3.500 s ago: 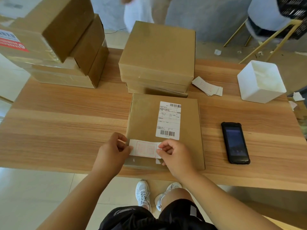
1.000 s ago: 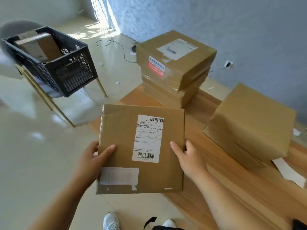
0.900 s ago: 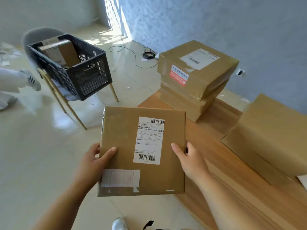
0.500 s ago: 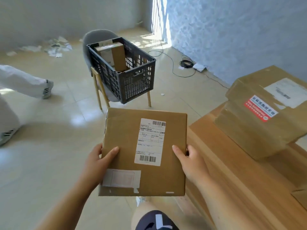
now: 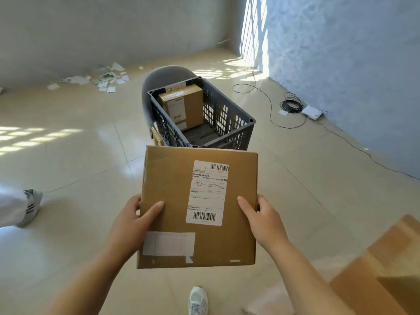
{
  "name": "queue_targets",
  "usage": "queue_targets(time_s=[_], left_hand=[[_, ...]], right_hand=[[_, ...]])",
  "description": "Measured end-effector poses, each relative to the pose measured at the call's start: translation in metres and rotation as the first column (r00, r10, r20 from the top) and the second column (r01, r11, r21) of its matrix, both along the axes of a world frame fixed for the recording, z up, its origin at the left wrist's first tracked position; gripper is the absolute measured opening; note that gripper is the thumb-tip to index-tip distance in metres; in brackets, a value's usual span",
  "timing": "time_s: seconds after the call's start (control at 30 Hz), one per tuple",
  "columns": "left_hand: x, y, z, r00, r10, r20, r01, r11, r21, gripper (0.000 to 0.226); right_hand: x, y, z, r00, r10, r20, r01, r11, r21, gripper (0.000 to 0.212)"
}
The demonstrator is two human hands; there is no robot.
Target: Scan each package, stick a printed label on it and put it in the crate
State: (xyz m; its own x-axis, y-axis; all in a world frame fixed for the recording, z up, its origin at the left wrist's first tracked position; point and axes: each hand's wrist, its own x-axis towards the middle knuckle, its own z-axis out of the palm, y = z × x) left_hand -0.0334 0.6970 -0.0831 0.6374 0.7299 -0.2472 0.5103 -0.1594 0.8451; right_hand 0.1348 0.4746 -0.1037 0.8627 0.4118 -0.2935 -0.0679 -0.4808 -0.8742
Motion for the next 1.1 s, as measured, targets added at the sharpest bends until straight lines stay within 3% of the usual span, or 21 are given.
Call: queue_targets(time_s=[0.23,0.4,0.5,0.77,0.87,1.1], left_hand=[[0.067,0.077,0.009,0.995,0.049,0.084,-0.043,0.997,-0.067,0.058],[0.142,0.142,0.022,0.977,0.044,0.206,-0.026,0.995,-0.092,0.058],[0.195,0.183,0.033,0.970,0.007,0.245,0.014,0.996,-0.084,0.065],[0.301,0.269,0.040,0.954,-0.079,0.288,0.099,0.994,-0.056,0.047],[0.329,0.285,0.030,0.961,-0.078,0.266,0.095,0.994,-0.052,0.048],[0.385,0.304,-0.025,0.997,0.000,0.071,0.014,0.980,-0.197,0.065]], right_hand=[[0.090,0.083,0.031,0.997,0.056,0.052,-0.055,0.998,-0.017,0.057],[0.162,0.147,0.060,0.983,0.030,0.179,-0.032,0.999,0.005,0.041],[0.209,0.186,0.078,0.968,-0.041,0.247,0.029,0.998,0.052,0.043],[0.318,0.271,0.087,0.966,-0.110,0.236,0.089,0.991,0.099,0.037],[0.345,0.288,0.078,0.989,-0.064,0.135,0.043,0.988,0.150,0.028],[0.410,0.315,0.023,0.991,0.051,-0.124,-0.037,0.993,0.116,0.055]])
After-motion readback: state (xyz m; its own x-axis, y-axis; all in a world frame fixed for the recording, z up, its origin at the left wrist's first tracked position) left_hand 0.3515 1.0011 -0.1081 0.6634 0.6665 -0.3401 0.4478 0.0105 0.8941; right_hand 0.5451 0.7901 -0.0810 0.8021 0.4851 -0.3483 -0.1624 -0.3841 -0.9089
